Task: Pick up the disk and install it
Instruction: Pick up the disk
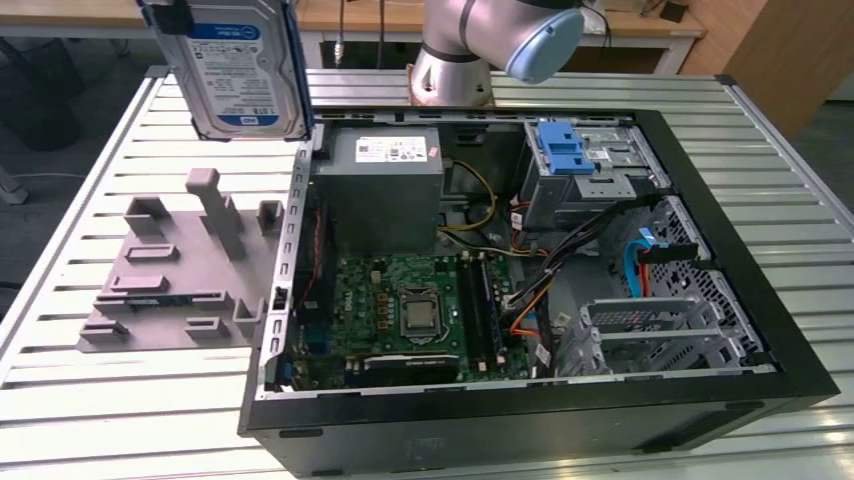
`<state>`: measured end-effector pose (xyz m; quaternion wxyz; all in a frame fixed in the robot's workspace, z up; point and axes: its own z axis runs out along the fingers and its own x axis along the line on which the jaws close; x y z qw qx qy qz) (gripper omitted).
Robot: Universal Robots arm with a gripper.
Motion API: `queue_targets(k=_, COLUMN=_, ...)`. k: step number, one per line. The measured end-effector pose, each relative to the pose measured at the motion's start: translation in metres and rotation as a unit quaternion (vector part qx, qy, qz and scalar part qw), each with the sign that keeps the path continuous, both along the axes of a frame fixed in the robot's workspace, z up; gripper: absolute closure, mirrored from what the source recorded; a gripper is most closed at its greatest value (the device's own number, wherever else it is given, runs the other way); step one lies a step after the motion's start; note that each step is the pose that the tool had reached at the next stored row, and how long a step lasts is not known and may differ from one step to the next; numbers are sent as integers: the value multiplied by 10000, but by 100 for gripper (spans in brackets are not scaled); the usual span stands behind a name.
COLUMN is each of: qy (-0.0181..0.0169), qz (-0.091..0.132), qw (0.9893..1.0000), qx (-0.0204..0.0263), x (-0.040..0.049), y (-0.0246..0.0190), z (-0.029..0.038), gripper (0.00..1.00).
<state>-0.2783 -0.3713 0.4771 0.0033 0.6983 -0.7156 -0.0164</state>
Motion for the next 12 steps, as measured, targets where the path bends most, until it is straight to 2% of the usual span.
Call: queue_targets(k=12, qy=0, qz=0, qw=10000, qx=0, x=72, y=0, z=0, gripper=64)
